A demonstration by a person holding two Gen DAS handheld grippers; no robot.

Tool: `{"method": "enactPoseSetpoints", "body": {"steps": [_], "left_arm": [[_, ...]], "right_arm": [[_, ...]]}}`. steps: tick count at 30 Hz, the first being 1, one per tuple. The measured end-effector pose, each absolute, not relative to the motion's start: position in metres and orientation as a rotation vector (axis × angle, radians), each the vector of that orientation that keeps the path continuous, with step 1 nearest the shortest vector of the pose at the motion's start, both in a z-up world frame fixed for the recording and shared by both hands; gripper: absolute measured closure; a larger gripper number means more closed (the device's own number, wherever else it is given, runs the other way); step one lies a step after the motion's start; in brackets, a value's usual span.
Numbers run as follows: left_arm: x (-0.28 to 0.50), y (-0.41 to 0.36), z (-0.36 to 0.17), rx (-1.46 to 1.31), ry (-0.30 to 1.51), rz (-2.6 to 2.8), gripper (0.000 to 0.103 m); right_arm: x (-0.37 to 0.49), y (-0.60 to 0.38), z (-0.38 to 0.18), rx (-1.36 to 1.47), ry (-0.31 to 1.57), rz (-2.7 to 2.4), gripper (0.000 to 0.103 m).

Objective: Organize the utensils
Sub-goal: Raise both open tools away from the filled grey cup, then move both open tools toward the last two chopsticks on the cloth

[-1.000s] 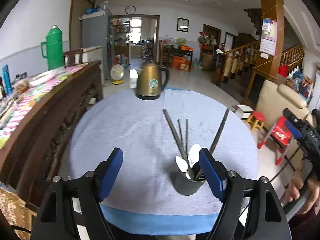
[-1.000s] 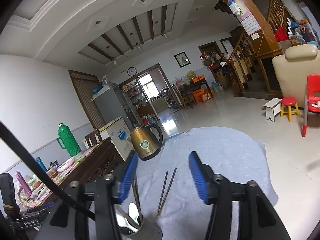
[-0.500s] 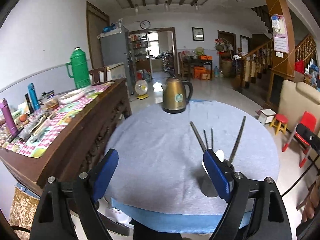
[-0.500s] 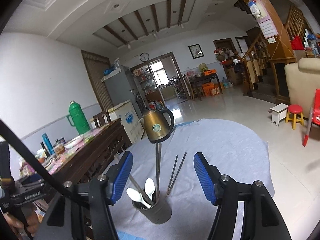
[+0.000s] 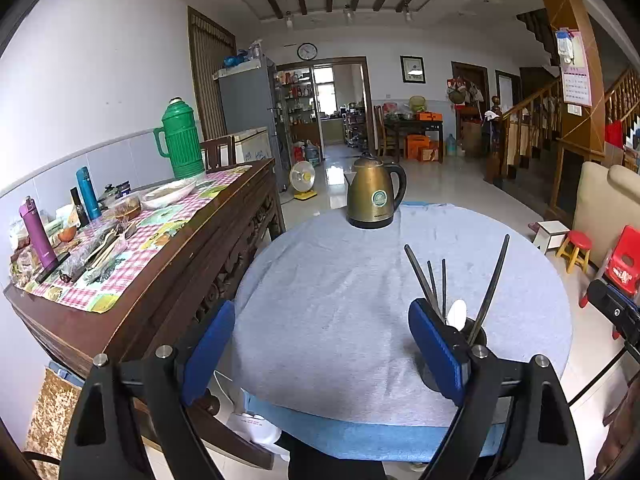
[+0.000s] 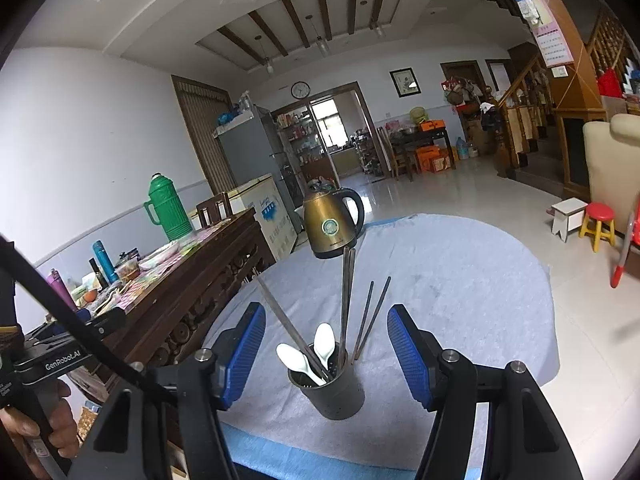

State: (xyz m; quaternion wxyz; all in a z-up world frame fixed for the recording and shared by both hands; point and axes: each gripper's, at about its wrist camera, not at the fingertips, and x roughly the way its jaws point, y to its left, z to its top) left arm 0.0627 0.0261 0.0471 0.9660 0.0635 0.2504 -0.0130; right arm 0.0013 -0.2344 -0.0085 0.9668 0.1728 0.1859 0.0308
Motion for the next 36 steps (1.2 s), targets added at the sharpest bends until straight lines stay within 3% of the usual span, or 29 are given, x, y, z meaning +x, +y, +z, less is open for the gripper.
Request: {"method": "enactPoseSetpoints", "body": {"steps": [36], "left_arm": [[0.099, 0.034, -0.005, 0.127, 0.631, 0.028, 0.013]], "right_arm": [[0.032, -0.230, -0.044, 0.355, 0.488, 0.046, 0.035]]}}
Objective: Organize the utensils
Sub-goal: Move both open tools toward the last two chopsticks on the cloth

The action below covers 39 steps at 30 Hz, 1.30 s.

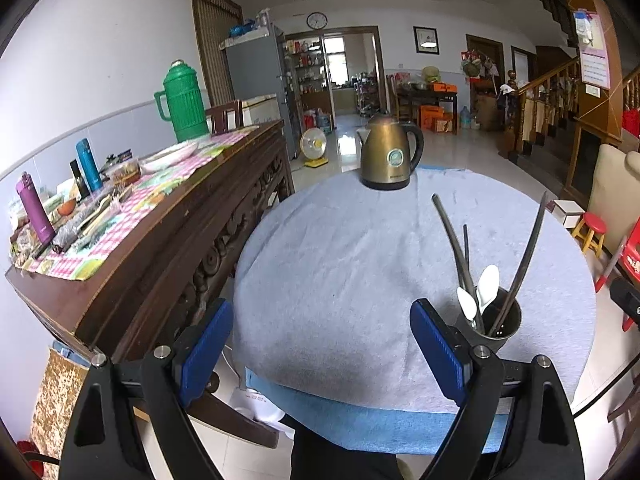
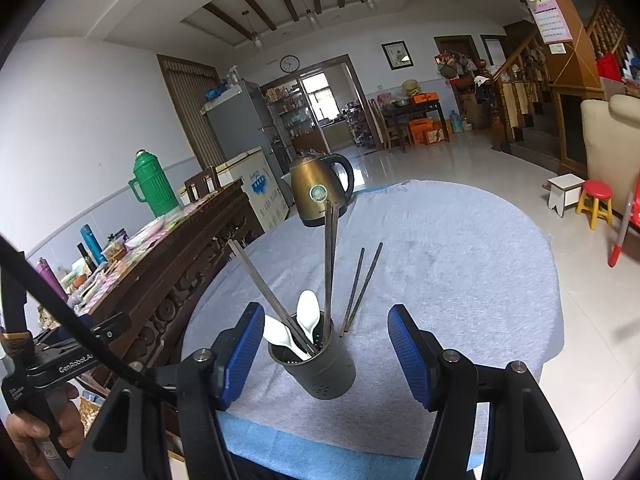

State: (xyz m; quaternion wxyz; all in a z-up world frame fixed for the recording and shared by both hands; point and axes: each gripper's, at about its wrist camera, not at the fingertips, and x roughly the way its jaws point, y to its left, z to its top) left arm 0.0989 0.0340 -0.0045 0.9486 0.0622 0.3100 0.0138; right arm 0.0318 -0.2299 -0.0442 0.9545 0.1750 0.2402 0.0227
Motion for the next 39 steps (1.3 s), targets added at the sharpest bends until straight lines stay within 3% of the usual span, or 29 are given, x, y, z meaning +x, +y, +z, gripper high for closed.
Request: {"method": "enactPoseSetpoints", "body": {"steps": [24, 39], "left_arm": [[0.171, 0.043, -0.074, 0.112, 0.799, 0.089, 0.013], [0.192, 0.029, -0.084, 0.148, 0.792, 0.069, 0.013]], "right_arm": [[0.099, -0.241, -0.080, 0.376, 0.589, 0.003, 0.035], [0.118, -0.247, -0.095, 0.397, 0.617, 0.004, 0.035]]}}
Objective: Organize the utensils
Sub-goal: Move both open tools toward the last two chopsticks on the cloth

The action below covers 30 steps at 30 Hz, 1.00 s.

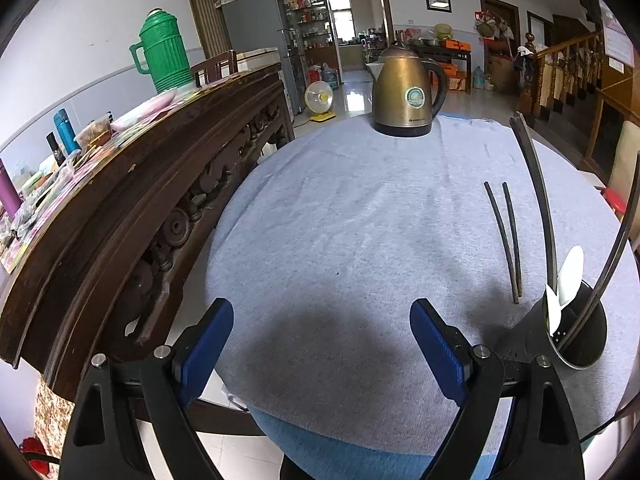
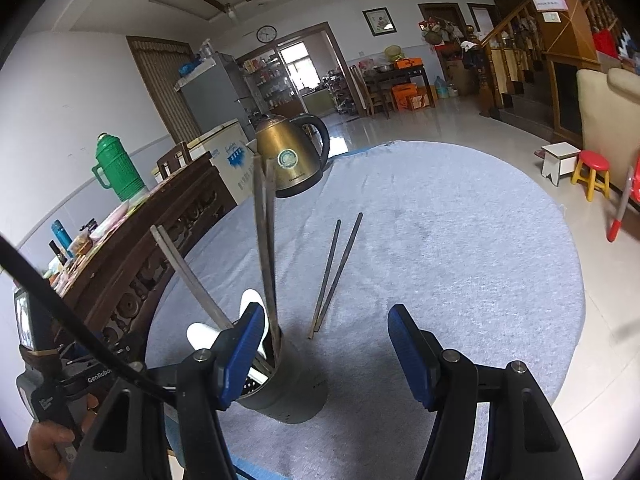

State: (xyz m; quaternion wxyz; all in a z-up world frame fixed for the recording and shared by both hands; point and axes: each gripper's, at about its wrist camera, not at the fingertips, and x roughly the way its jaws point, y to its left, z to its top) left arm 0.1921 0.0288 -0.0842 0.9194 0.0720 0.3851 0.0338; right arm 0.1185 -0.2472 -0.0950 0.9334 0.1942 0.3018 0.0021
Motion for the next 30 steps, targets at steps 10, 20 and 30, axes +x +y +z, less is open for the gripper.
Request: {"method": "enactPoseSetpoints", "body": {"steps": [10, 20, 30], "left_arm": [[0.206, 0.027, -0.090, 0.162, 0.802, 0.081, 0.013], [0.235, 0.029, -0.102, 0.178, 0.839, 0.097, 0.013], [0.277, 0.029, -0.112, 0.194, 0.864, 0.119, 0.013]], "right_arm": [[0.129, -0.269, -0.099, 0.435, 0.624, -0.031, 0.035], [0.151, -0.292, -0.103, 0.459, 0.634, -0.053, 0.035], [0.197, -0.316, -0.115, 0.474, 0.688, -0.056, 0.035]]}}
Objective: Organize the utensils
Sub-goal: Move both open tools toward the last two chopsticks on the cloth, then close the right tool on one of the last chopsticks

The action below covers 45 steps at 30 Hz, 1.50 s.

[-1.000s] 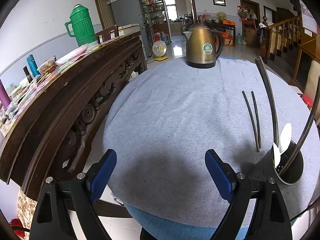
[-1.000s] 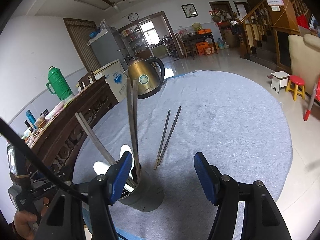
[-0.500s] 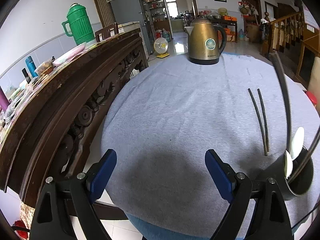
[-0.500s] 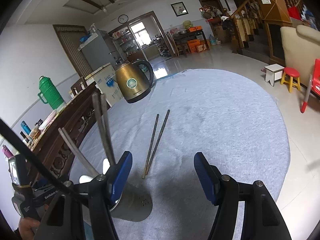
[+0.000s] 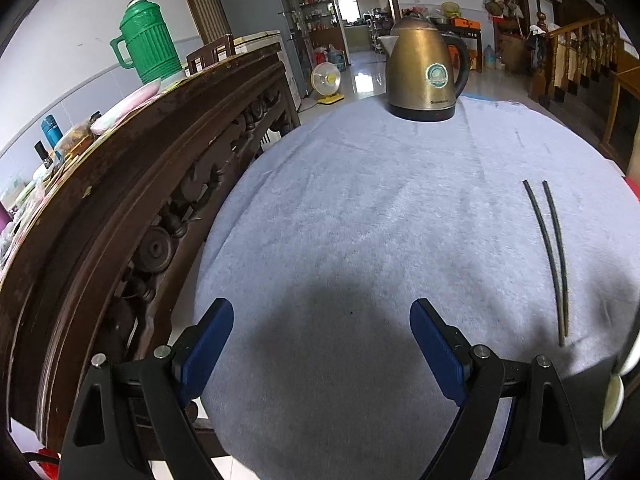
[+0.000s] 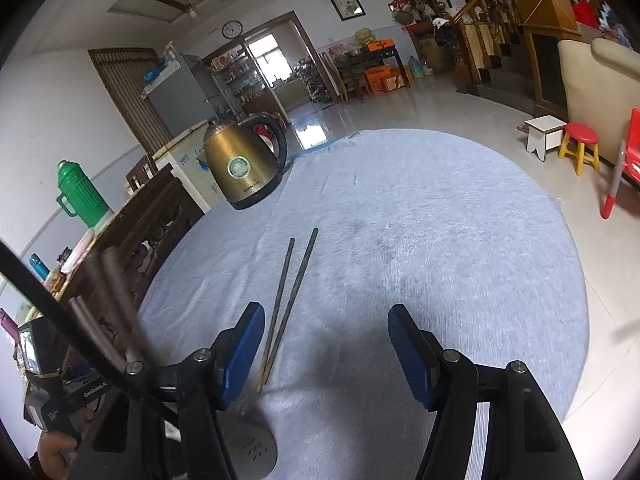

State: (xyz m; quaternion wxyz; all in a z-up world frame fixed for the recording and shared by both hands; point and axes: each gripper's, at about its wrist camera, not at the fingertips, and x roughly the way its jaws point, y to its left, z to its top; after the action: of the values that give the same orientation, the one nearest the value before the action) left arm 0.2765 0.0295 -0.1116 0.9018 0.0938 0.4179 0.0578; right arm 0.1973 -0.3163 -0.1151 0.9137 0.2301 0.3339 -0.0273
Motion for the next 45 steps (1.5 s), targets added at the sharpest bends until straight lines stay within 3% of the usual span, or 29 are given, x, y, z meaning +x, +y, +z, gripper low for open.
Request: {"method": "enactPoseSetpoints", "body": {"steps": [19, 27, 34, 36, 38, 45], "left_arm": [[0.338, 0.006, -0.138, 0.254, 0.928, 0.086, 0.013], [0.356, 0.000, -0.149, 0.260, 0.949, 0.075, 0.013], [0.368, -0.007, -0.153, 0.275, 0.946, 0.062, 0.013], [0.371, -0.009, -0.153, 0.275, 0.943, 0.060, 0.013], [0.373, -0.011, -0.153, 0.274, 0.944, 0.057, 0.013], [0.377, -0.017, -0.154, 0.281, 0.941, 0.048, 0.013]], "right_arm": [[0.380, -0.310, -0.170, 0.454, 0.922, 0.060, 0.037], [0.435, -0.295, -0.195, 0.392, 1.022, 0.003, 0.060], [0.462, -0.277, -0.210, 0.294, 1.058, -0.051, 0.072], [0.464, -0.271, -0.211, 0.252, 1.058, -0.062, 0.085], [0.465, -0.267, -0.211, 0.212, 1.052, -0.075, 0.093], [0.456, -0.274, -0.210, 0.181, 1.032, -0.072, 0.094]]}}
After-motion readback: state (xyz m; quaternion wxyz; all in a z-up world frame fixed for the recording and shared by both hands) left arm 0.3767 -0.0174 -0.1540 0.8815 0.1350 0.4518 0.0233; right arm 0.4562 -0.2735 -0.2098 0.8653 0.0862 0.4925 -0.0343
